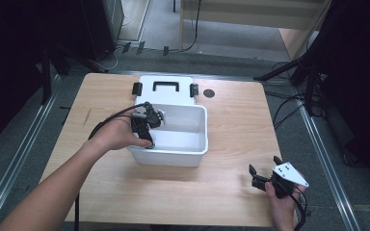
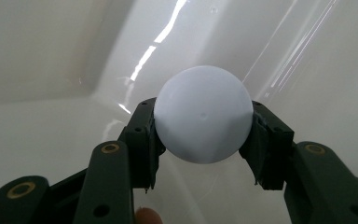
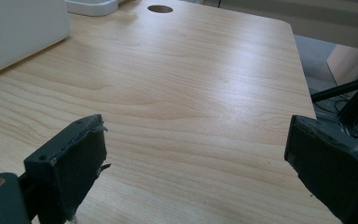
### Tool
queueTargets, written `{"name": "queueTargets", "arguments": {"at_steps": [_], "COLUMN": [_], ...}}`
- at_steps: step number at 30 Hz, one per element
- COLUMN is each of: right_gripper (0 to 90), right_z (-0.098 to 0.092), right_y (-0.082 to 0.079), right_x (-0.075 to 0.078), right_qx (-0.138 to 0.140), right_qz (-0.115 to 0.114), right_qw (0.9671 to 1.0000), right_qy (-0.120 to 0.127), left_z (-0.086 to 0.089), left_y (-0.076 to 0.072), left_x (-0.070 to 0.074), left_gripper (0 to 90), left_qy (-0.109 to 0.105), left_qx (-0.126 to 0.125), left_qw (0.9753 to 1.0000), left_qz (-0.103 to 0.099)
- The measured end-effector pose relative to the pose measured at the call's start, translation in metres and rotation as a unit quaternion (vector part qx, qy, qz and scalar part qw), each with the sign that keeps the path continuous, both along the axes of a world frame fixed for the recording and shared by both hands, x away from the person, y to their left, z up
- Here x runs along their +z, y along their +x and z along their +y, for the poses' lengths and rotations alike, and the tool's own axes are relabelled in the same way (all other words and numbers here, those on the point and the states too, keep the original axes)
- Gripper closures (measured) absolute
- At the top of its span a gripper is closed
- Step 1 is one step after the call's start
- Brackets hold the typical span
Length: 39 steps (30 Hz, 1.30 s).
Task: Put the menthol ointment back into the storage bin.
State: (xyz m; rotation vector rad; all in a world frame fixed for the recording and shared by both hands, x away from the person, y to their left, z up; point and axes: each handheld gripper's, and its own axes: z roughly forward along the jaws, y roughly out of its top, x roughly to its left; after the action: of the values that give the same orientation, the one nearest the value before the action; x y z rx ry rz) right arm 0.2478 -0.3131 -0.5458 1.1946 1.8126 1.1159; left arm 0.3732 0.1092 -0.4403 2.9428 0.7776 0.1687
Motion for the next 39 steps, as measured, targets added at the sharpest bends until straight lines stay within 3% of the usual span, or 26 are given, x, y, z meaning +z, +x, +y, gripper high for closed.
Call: {"name": "queueTargets", "arguments": {"at_steps": [4,11,14,18,27,39], "right_gripper": [5.6,5.6,5.6,5.6,5.6,5.6], "right_z": [0.0,0.0,0.0,0.0,0.0,0.0], "right_y": [0.0,0.0,0.0,0.0,0.0,0.0], "right_x": [0.0,0.0,0.0,0.0,0.0,0.0], "right_qx": [0.0,0.0,0.001,0.0,0.001,0.002], "right_qz": [0.0,0.0,0.0,0.0,0.0,-0.001], "right_qw": [1.0,1.0,1.0,1.0,1.0,1.0], "right_qy": [0.0,0.001,-0.002,0.0,-0.001,-0.002], "left_z": [-0.002,-0.01,-0.014,-0.014,-0.012,-0.014], "left_y": [-0.001,-0.002,-0.003,-0.001,0.005,0.009], "left_x": [-0.001,0.009,0.006,-0.005,-0.016,-0.024], "left_gripper": [51.8,51.7,51.7,51.8,51.7,51.6], "left_qy": [0.007,-0.017,-0.008,0.01,0.015,0.036], "left_qx": [-0.004,-0.012,-0.02,-0.017,-0.001,0.019], "left_qw": [0.9999,0.9997,0.9997,0.9998,0.9993,0.998], "left_qz": [-0.011,-0.014,-0.011,0.0,0.033,0.048]}}
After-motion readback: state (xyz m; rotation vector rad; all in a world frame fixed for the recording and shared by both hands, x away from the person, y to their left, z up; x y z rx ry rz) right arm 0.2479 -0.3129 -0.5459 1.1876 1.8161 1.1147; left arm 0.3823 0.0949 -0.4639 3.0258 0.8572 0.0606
